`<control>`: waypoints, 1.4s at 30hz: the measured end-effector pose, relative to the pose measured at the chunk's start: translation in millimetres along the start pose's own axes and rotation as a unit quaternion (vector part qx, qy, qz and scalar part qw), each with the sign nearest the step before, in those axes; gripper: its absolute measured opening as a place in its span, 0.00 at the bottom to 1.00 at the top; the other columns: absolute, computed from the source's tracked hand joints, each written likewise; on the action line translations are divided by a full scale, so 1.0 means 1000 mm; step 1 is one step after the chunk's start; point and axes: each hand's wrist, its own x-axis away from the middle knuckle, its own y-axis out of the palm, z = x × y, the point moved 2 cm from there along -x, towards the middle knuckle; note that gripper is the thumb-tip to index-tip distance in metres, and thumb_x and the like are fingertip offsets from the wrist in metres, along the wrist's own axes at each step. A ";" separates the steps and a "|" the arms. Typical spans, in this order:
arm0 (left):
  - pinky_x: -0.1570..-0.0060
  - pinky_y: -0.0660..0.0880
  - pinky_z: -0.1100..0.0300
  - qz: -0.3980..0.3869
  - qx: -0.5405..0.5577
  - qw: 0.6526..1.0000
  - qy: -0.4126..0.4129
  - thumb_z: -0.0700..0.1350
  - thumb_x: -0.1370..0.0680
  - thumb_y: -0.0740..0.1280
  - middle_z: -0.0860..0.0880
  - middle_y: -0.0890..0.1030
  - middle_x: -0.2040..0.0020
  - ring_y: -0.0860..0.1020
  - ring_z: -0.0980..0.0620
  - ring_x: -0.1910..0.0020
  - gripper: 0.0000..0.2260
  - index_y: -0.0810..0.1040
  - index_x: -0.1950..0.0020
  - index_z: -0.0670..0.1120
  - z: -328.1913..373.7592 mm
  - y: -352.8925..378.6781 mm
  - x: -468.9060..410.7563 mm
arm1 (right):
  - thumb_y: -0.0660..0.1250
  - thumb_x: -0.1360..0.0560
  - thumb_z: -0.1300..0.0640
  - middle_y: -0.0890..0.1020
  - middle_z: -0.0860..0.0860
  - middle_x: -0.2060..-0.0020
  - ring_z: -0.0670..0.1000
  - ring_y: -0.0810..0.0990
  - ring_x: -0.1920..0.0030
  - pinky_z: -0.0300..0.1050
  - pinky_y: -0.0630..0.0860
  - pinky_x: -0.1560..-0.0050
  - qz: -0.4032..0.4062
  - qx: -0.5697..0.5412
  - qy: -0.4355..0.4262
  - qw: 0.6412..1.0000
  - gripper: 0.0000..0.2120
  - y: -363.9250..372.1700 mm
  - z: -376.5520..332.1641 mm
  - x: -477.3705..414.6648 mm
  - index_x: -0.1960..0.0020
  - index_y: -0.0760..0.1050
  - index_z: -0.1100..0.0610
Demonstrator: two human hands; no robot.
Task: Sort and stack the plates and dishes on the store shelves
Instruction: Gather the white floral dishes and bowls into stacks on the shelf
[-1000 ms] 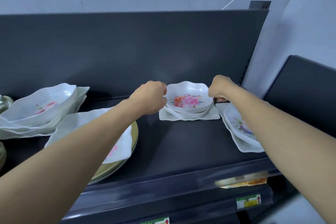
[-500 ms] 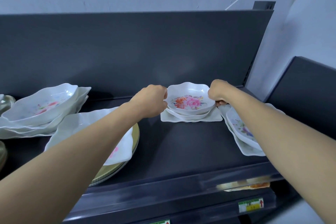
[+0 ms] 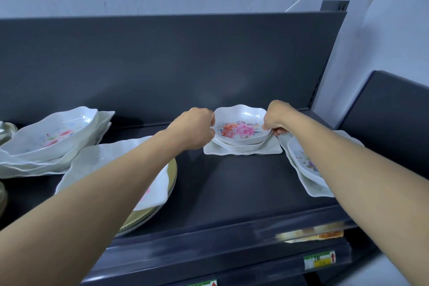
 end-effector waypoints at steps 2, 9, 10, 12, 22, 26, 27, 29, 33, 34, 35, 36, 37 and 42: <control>0.52 0.74 0.55 -0.001 -0.003 1.000 -0.001 0.43 0.22 0.61 0.47 0.78 0.43 0.76 0.44 0.48 0.13 0.74 0.39 0.45 -0.002 0.001 0.000 | 0.61 0.25 0.63 0.76 0.55 0.84 0.51 0.70 0.76 0.40 0.67 0.75 0.002 -0.010 0.004 1.000 0.04 0.001 0.000 0.000 0.54 0.73 0.63; 0.50 0.76 0.53 -0.003 -0.006 1.000 -0.006 0.43 0.23 0.61 0.46 0.78 0.43 0.77 0.44 0.48 0.12 0.75 0.40 0.44 -0.007 0.003 0.001 | 0.52 0.26 0.66 0.78 0.58 0.70 0.54 0.79 0.72 0.39 0.67 0.75 0.039 -0.115 -0.014 0.993 0.09 0.002 -0.002 0.003 0.55 0.72 0.62; 0.50 0.76 0.53 -0.003 -0.006 1.000 -0.005 0.43 0.23 0.61 0.47 0.78 0.44 0.77 0.44 0.48 0.12 0.75 0.41 0.44 -0.007 0.004 0.001 | 0.52 0.26 0.67 0.78 0.58 0.70 0.55 0.80 0.72 0.40 0.68 0.74 0.048 -0.129 -0.016 0.990 0.10 0.001 -0.002 0.005 0.57 0.71 0.62; 0.51 0.75 0.54 -0.007 -0.004 1.000 -0.006 0.43 0.23 0.61 0.47 0.78 0.44 0.77 0.44 0.48 0.12 0.74 0.41 0.44 -0.007 0.006 0.000 | 0.51 0.26 0.67 0.79 0.58 0.68 0.59 0.83 0.67 0.41 0.70 0.72 0.069 -0.157 -0.019 0.985 0.10 -0.003 0.000 0.005 0.62 0.70 0.62; 0.58 0.72 0.55 0.021 0.002 1.000 -0.009 0.39 0.24 0.60 0.44 0.79 0.46 0.73 0.45 0.56 0.08 0.75 0.46 0.43 0.016 0.012 -0.016 | 0.53 0.26 0.67 0.78 0.59 0.70 0.65 0.85 0.60 0.53 0.81 0.57 0.145 -0.278 0.001 0.950 0.11 -0.037 0.036 0.007 0.64 0.69 0.63; 0.58 0.73 0.57 -0.006 0.101 0.993 0.061 0.41 0.24 0.63 0.47 0.77 0.52 0.74 0.45 0.57 0.05 0.76 0.51 0.45 0.058 0.013 -0.016 | 0.53 0.25 0.67 0.78 0.60 0.71 0.64 0.84 0.60 0.55 0.82 0.53 0.163 -0.285 0.015 0.945 0.11 -0.045 0.056 0.014 0.65 0.69 0.63; 0.61 0.72 0.59 -0.013 0.114 0.991 0.071 0.41 0.24 0.63 0.47 0.78 0.51 0.75 0.46 0.56 0.06 0.77 0.50 0.43 0.069 0.015 -0.016 | 0.54 0.25 0.66 0.77 0.59 0.71 0.63 0.84 0.63 0.53 0.82 0.58 0.170 -0.278 0.018 0.945 0.12 -0.048 0.062 0.015 0.65 0.69 0.63; 0.67 0.69 0.61 -0.031 0.130 0.987 0.090 0.41 0.25 0.64 0.45 0.79 0.54 0.74 0.47 0.60 0.06 0.78 0.51 0.41 0.087 0.020 -0.017 | 0.55 0.24 0.65 0.77 0.57 0.73 0.58 0.80 0.72 0.45 0.77 0.70 0.184 -0.257 0.035 0.948 0.11 -0.055 0.077 0.019 0.65 0.69 0.61; 0.64 0.66 0.58 -0.043 0.115 0.988 0.095 0.39 0.25 0.63 0.45 0.73 0.60 0.68 0.48 0.63 0.02 0.73 0.58 0.45 0.101 0.028 -0.026 | 0.56 0.27 0.66 0.72 0.51 0.87 0.51 0.73 0.82 0.36 0.68 0.81 0.202 -0.225 0.065 0.951 0.11 -0.071 0.111 0.032 0.67 0.69 0.60; 0.64 0.65 0.58 -0.039 0.111 0.989 0.089 0.38 0.26 0.63 0.45 0.72 0.60 0.67 0.48 0.63 0.03 0.72 0.58 0.45 0.101 0.028 -0.029 | 0.56 0.26 0.66 0.73 0.53 0.85 0.53 0.74 0.80 0.38 0.69 0.80 0.200 -0.227 0.066 0.951 0.12 -0.073 0.120 0.035 0.68 0.69 0.61; 0.64 0.65 0.58 -0.034 0.109 0.990 0.085 0.38 0.26 0.63 0.45 0.71 0.60 0.67 0.48 0.63 0.03 0.71 0.58 0.45 0.100 0.028 -0.031 | 0.56 0.26 0.67 0.75 0.55 0.80 0.54 0.75 0.78 0.41 0.71 0.78 0.192 -0.234 0.066 0.951 0.11 -0.075 0.127 0.037 0.67 0.69 0.62; 0.66 0.64 0.59 -0.029 0.107 0.990 0.082 0.37 0.26 0.63 0.45 0.71 0.61 0.66 0.48 0.63 0.04 0.70 0.58 0.45 0.099 0.027 -0.033 | 0.56 0.26 0.69 0.75 0.58 0.75 0.56 0.76 0.75 0.44 0.73 0.76 0.180 -0.243 0.067 0.951 0.10 -0.075 0.134 0.039 0.65 0.70 0.63; 0.67 0.63 0.60 -0.024 0.103 0.991 0.079 0.37 0.27 0.63 0.45 0.71 0.61 0.66 0.48 0.63 0.04 0.70 0.58 0.46 0.099 0.026 -0.034 | 0.56 0.25 0.70 0.75 0.60 0.72 0.57 0.76 0.74 0.45 0.75 0.74 0.165 -0.247 0.068 0.953 0.09 -0.075 0.140 0.042 0.63 0.70 0.65; 0.68 0.62 0.60 -0.022 0.108 0.991 0.078 0.37 0.27 0.63 0.45 0.70 0.62 0.65 0.48 0.64 0.05 0.70 0.59 0.46 0.104 0.027 -0.033 | 0.57 0.23 0.73 0.72 0.61 0.67 0.57 0.74 0.71 0.35 0.69 0.86 0.099 -0.205 0.072 0.971 0.12 -0.065 0.156 0.055 0.64 0.66 0.64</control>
